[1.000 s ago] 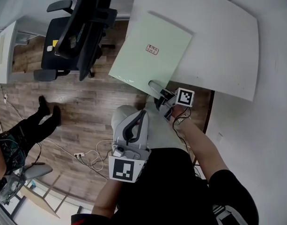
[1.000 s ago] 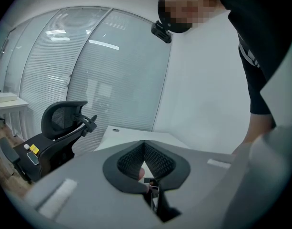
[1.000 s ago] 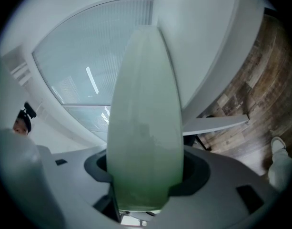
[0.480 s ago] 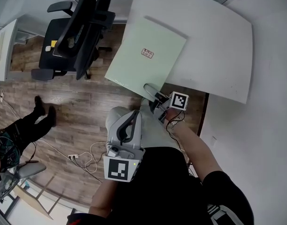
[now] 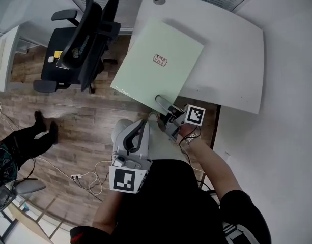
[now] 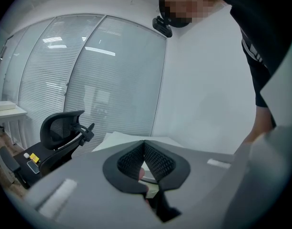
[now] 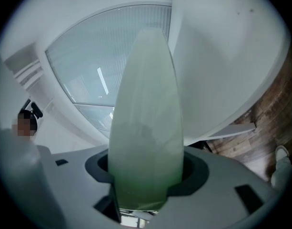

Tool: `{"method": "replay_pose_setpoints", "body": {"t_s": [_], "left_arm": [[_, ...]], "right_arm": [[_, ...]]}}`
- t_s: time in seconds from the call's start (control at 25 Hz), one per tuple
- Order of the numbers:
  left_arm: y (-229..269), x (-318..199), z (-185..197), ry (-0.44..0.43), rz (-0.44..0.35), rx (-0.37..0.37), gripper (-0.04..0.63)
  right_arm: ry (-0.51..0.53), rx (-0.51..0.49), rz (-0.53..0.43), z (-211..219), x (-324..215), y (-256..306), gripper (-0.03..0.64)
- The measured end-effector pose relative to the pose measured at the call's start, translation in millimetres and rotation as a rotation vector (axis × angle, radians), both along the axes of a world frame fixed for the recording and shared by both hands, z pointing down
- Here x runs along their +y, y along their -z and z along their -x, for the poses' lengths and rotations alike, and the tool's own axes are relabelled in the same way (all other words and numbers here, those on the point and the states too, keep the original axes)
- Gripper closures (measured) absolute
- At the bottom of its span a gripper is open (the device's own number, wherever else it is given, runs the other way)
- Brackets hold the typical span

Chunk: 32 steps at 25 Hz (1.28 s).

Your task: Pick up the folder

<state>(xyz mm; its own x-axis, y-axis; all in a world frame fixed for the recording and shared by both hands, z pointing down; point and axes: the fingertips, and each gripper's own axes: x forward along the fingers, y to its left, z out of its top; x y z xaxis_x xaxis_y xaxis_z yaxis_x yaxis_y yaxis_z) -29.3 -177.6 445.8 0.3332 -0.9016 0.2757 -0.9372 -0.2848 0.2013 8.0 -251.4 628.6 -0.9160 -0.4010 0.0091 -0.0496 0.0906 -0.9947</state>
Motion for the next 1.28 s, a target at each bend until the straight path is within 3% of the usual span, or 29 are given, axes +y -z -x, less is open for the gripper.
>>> {"method": "replay_pose_setpoints", "body": {"t_s": [0.44,0.92,1.12,1.28], "left_arm": [[46,1,7,0.028,-0.132,-0.002,0.591],[65,-3,37,0.098,-0.192,-0.003,0.591],[56,-3,49,0.136,-0.164,-0.018,0.591],[59,-5,56,0.158,-0.163,-0.003,0.591]], "right_arm": [[-0.066,-0.044,-0.081,-18,-15,90,0.345],[-0.067,-0.075,-0.142,-1,-19,179,0.345],[-0.064,-0.099,-0.172,2,-18,209,0.345],[-0.079,-0.064,-0.197,5,-18,230,0.345]]}}
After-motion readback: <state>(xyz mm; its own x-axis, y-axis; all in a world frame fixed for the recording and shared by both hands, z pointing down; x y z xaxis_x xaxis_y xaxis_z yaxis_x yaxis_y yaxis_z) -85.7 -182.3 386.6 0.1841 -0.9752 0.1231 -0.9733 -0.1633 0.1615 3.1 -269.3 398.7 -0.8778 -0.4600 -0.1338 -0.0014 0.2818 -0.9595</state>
